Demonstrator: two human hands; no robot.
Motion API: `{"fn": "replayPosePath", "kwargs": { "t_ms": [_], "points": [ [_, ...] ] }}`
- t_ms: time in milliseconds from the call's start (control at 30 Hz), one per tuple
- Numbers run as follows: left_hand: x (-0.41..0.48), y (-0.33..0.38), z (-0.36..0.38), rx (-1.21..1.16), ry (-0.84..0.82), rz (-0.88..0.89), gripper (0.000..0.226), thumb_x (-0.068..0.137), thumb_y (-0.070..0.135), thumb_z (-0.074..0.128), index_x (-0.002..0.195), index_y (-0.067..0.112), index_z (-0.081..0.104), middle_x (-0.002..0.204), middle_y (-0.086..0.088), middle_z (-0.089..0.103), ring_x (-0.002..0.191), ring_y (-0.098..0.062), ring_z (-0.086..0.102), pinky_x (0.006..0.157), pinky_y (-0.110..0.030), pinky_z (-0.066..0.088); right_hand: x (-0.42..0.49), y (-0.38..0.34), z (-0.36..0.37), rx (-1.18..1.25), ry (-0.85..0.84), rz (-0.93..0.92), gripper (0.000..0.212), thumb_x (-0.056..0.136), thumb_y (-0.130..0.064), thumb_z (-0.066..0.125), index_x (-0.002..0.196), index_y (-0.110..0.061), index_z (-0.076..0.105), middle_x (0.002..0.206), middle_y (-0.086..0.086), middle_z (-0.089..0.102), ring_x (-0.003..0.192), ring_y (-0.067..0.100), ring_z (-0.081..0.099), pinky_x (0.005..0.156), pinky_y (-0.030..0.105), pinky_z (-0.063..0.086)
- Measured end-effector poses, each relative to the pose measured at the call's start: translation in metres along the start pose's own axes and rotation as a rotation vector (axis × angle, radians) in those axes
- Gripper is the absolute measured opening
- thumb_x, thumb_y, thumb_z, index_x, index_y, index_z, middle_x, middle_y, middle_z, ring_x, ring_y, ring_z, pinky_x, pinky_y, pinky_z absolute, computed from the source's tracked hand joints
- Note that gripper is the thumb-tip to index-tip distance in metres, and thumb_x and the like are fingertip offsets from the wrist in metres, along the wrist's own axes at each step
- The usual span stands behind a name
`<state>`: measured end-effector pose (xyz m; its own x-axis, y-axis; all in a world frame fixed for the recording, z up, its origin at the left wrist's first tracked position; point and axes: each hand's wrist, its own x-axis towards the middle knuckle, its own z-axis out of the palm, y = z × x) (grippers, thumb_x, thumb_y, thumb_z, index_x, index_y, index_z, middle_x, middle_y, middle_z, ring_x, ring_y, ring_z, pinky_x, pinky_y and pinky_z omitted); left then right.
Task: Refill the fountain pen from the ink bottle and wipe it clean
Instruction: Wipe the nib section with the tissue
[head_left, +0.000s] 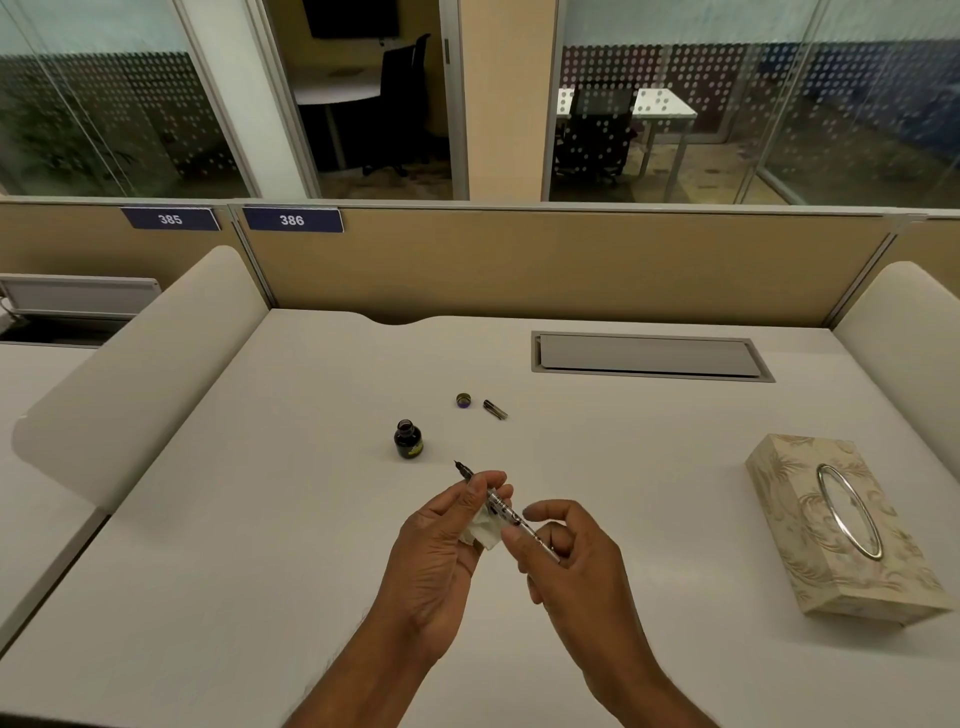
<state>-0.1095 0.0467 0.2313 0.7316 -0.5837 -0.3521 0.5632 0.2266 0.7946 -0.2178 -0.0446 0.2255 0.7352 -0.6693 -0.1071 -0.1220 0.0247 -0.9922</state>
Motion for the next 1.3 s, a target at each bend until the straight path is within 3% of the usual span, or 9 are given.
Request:
{"fn": "replayPosePath", "kwargs": {
  "t_ms": [167,267,433,500,600,767,867,967,1300],
  "points": [
    [-0.001,0.0,0.001,-0.001,-0.001,0.002,0.033,0.08,0.024,0.072,0.106,0.005,0.08,0.117,-0.019,0.077,0.113,-0.029,0.073,0.102,-0.04,0.051,-0.002,-0.001,0.0,0.048,-0.023,0.038,0.019,0.097,-0.032,0.064,0.081,-0.022,0.068,0.061,0.003,0.064,0.049,0.012,0.048,0.046,0.018,0.039],
    [-0.001,0.0,0.001,-0.002,0.003,-0.002,0.031,0.081,0.023,0.071,0.106,0.006,0.081,0.117,-0.018,0.077,0.112,-0.028,0.074,0.101,-0.039,0.052,-0.003,-0.001,0.0,0.001,0.016,0.006,0.009,0.092,-0.03,0.071,0.091,-0.024,0.065,0.061,0.0,0.064,0.05,0.01,0.053,0.05,0.017,0.045],
    [-0.002,-0.001,0.0,-0.003,-0.006,-0.007,0.032,0.081,0.024,0.072,0.106,0.006,0.08,0.118,-0.018,0.077,0.114,-0.028,0.073,0.103,-0.04,0.051,-0.005,-0.003,0.0,0.033,-0.006,0.035,0.016,0.096,-0.03,0.065,0.081,-0.024,0.068,0.061,0.009,0.064,0.049,0.012,0.049,0.046,0.018,0.04],
    [-0.003,-0.001,0.0,-0.007,-0.01,-0.013,0.033,0.081,0.025,0.072,0.107,0.006,0.08,0.118,-0.018,0.077,0.114,-0.028,0.073,0.103,-0.04,0.05,-0.006,-0.004,-0.001,0.006,0.011,0.013,0.005,0.093,-0.031,0.069,0.09,-0.028,0.068,0.061,0.007,0.063,0.05,0.009,0.051,0.048,0.016,0.044],
    [-0.004,-0.001,0.0,-0.004,-0.012,-0.016,0.031,0.082,0.024,0.072,0.106,0.007,0.08,0.118,-0.017,0.077,0.114,-0.028,0.073,0.102,-0.039,0.051,-0.007,-0.001,-0.001,-0.052,0.032,-0.019,0.009,0.092,-0.028,0.072,0.087,-0.024,0.065,0.062,0.003,0.065,0.05,0.006,0.054,0.052,0.017,0.047],
    [-0.005,-0.003,0.001,-0.009,-0.009,-0.024,0.031,0.081,0.024,0.072,0.106,0.006,0.081,0.117,-0.017,0.077,0.113,-0.029,0.073,0.1,-0.038,0.053,-0.009,-0.003,-0.003,0.042,-0.016,0.095,0.02,0.096,-0.03,0.066,0.079,-0.02,0.069,0.057,0.003,0.063,0.047,0.012,0.048,0.045,0.016,0.039],
    [-0.005,-0.004,0.0,-0.02,-0.015,-0.031,0.03,0.082,0.022,0.071,0.105,0.006,0.08,0.118,-0.018,0.077,0.113,-0.029,0.073,0.099,-0.037,0.053,-0.012,-0.003,-0.002,-0.011,0.019,0.031,0.008,0.09,-0.03,0.073,0.087,-0.026,0.067,0.06,0.002,0.064,0.049,0.008,0.052,0.049,0.017,0.045],
    [-0.006,-0.006,0.002,-0.021,-0.03,-0.04,0.032,0.081,0.023,0.072,0.107,0.005,0.08,0.118,-0.018,0.077,0.114,-0.029,0.073,0.097,-0.036,0.054,-0.014,-0.002,-0.002,-0.078,0.063,-0.02,0.013,0.092,-0.027,0.071,0.081,-0.026,0.063,0.06,0.003,0.063,0.049,0.006,0.052,0.052,0.02,0.047],
    [-0.009,-0.009,0.008,-0.042,-0.053,-0.064,0.033,0.078,0.023,0.074,0.105,0.005,0.081,0.117,-0.017,0.078,0.113,-0.029,0.073,0.097,-0.035,0.055,-0.018,-0.007,-0.009,0.121,-0.084,0.252,0.028,0.098,-0.026,0.062,0.074,-0.017,0.073,0.052,0.003,0.054,0.043,0.014,0.043,0.043,0.021,0.033]
  ]
}}
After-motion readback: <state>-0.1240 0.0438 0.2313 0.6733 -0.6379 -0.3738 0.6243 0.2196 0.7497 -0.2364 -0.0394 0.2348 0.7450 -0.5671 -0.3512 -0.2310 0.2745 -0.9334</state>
